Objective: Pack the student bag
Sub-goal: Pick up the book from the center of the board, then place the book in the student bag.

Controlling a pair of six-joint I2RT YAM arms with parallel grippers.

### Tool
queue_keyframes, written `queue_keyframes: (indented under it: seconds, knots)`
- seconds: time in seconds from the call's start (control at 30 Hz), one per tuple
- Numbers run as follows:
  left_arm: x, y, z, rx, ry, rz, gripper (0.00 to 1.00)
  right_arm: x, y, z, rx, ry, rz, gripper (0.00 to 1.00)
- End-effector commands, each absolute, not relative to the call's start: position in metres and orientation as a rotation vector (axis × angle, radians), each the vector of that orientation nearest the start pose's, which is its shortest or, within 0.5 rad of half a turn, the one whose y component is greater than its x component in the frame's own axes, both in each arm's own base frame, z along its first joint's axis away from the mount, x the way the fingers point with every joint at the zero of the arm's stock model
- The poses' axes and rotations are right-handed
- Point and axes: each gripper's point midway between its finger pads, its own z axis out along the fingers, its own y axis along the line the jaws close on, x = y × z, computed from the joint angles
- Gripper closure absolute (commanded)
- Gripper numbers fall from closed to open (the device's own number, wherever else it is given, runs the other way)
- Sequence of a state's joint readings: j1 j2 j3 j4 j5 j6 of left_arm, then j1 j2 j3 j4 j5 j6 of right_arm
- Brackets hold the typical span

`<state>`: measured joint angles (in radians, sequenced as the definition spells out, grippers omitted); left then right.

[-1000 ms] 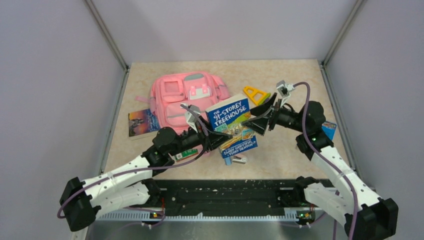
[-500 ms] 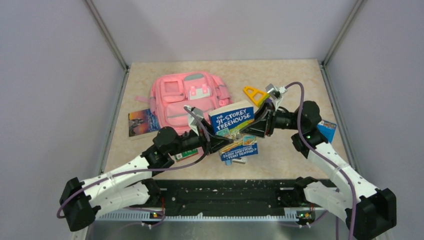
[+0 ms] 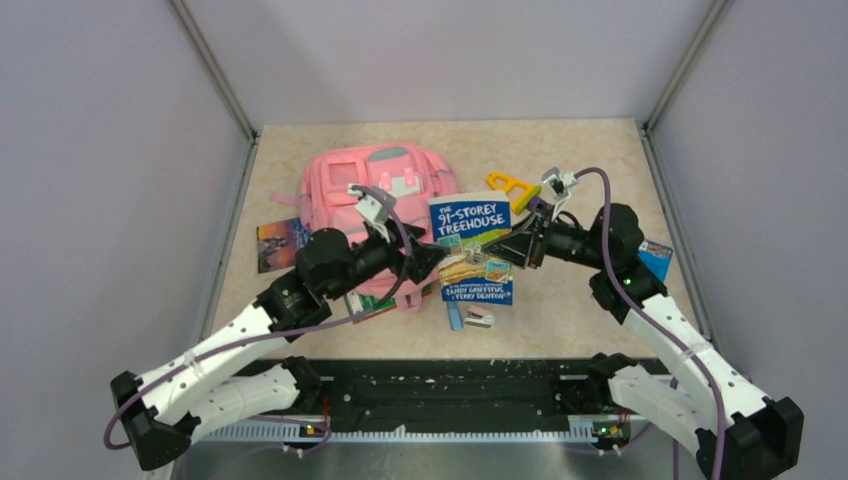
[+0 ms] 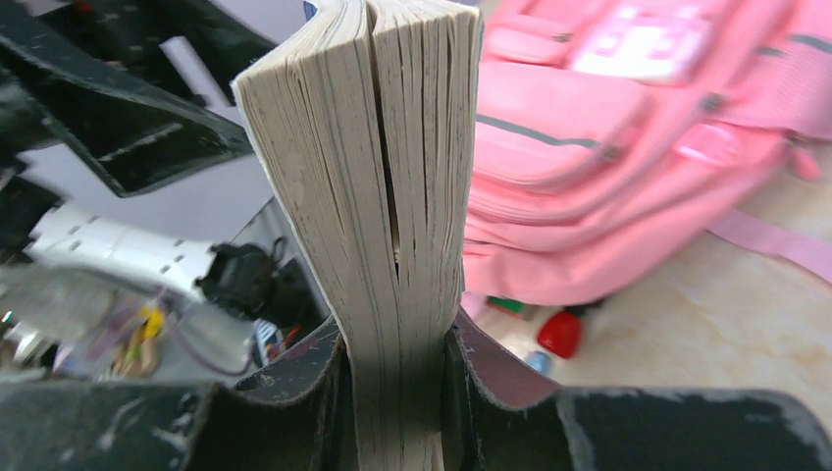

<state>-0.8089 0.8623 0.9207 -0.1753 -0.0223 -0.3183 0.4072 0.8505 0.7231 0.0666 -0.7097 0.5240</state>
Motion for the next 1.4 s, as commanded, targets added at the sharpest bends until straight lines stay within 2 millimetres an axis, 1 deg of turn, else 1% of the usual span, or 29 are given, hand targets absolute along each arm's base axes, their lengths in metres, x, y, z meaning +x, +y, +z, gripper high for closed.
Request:
queue_keyframes:
  seconds: [0.0, 0.07, 0.1, 0.17, 0.27, 0.4, 0.53, 0.63, 0.77, 0.83, 0.9, 0.93, 0.97, 1.07, 1.2, 1.27, 1.37]
  knots:
    - [0.239, -0.171, 0.261, 0.451, 1.990, -0.359, 0.22, 0.244, 0.200, 0.305, -0.309, 1.714, 1.062, 1.00]
    - [0.246, -0.151, 0.247, 0.480, 2.032, -0.199, 0.22, 0.246, 0.196, 0.299, -0.288, 1.720, 1.072, 1.00]
    - [0.249, -0.145, 0.240, 0.507, 2.045, -0.132, 0.22, 0.247, 0.194, 0.300, -0.286, 1.705, 1.081, 1.00]
    - [0.254, -0.140, 0.224, 0.586, 2.066, -0.043, 0.22, 0.245, 0.193, 0.301, -0.290, 1.698, 1.097, 1.00]
    - [0.257, -0.146, 0.208, 0.634, 2.093, -0.036, 0.23, 0.244, 0.191, 0.299, -0.296, 1.704, 1.086, 1.00]
    - [0.257, -0.149, 0.186, 0.684, 2.154, -0.016, 0.24, 0.240, 0.189, 0.299, -0.308, 1.692, 1.074, 1.00]
    - [0.256, -0.151, 0.170, 0.708, 2.202, -0.007, 0.24, 0.237, 0.188, 0.291, -0.308, 1.721, 1.081, 1.00]
    - [0.256, -0.156, 0.163, 0.726, 2.230, -0.022, 0.24, 0.236, 0.189, 0.288, -0.317, 1.725, 1.090, 1.00]
    - [0.247, -0.167, 0.155, 0.777, 2.268, -0.109, 0.24, 0.236, 0.190, 0.284, -0.322, 1.734, 1.093, 1.00]
    - [0.244, -0.168, 0.148, 0.789, 2.288, -0.113, 0.24, 0.237, 0.190, 0.282, -0.324, 1.739, 1.101, 1.00]
    - [0.246, -0.165, 0.140, 0.789, 2.311, -0.081, 0.24, 0.236, 0.191, 0.278, -0.322, 1.752, 1.115, 1.00]
    - [0.247, -0.163, 0.139, 0.780, 2.320, -0.056, 0.25, 0.237, 0.192, 0.280, -0.327, 1.740, 1.120, 1.00]
    - [0.249, -0.161, 0.139, 0.769, 2.327, -0.037, 0.26, 0.237, 0.193, 0.280, -0.330, 1.736, 1.125, 1.00]
    - [0.257, -0.159, 0.142, 0.742, 2.328, 0.013, 0.35, 0.237, 0.194, 0.280, -0.330, 1.738, 1.134, 1.00]
    - [0.265, -0.156, 0.139, 0.728, 2.328, 0.062, 0.42, 0.236, 0.193, 0.279, -0.330, 1.741, 1.136, 1.00]
    - [0.269, -0.154, 0.141, 0.713, 2.322, 0.091, 0.47, 0.235, 0.194, 0.278, -0.331, 1.741, 1.139, 1.00]
    - [0.272, -0.158, 0.146, 0.660, 2.307, 0.060, 0.53, 0.235, 0.194, 0.277, -0.329, 1.744, 1.141, 1.00]
